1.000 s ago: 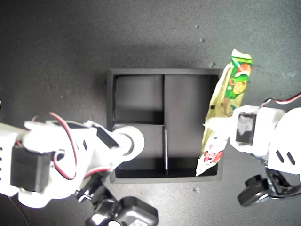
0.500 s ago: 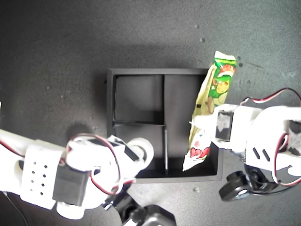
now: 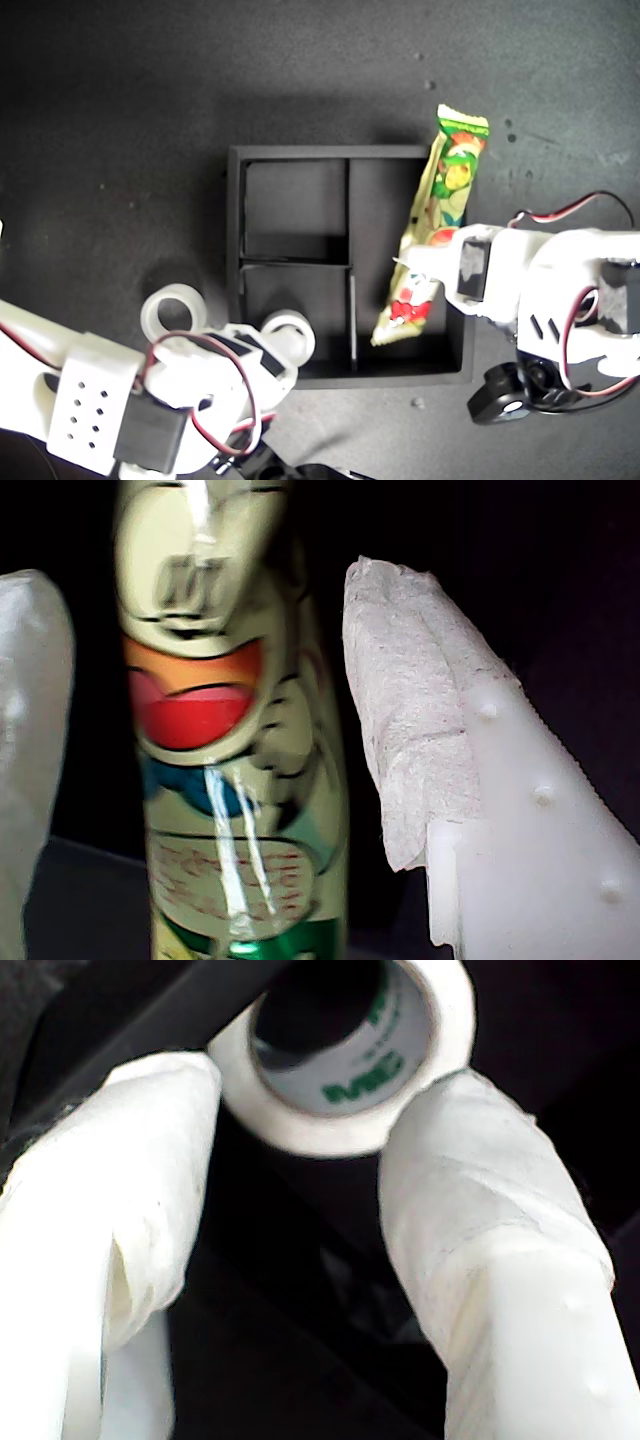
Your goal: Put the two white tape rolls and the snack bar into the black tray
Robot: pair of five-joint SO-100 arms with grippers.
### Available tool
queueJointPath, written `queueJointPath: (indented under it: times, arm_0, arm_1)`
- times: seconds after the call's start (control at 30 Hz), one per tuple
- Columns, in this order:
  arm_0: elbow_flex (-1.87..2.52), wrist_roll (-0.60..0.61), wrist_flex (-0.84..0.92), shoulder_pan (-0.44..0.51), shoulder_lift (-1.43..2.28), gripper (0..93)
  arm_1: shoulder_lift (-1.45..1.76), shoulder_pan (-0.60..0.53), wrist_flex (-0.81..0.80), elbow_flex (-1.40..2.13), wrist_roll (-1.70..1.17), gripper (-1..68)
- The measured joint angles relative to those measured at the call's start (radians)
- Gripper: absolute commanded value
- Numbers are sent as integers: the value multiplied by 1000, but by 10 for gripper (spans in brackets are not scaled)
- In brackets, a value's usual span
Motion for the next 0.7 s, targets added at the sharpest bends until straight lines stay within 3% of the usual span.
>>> queueJointPath:
  times: [0.2, 0.37, 0.53, 0.7]
  arm_0:
    - [-104, -3, 252, -28, 67, 99]
    - [-46, -43, 374, -100, 267, 94]
    - [247, -146, 325, -156, 528, 95]
    - [638, -287, 114, -123, 758, 96]
  arm_1:
    - [-17, 18, 233, -196, 0, 273]
    - [3, 126, 446, -448, 0, 248]
    - [179, 224, 480, -402, 126, 184]
    - [477, 244, 483, -124, 494, 155]
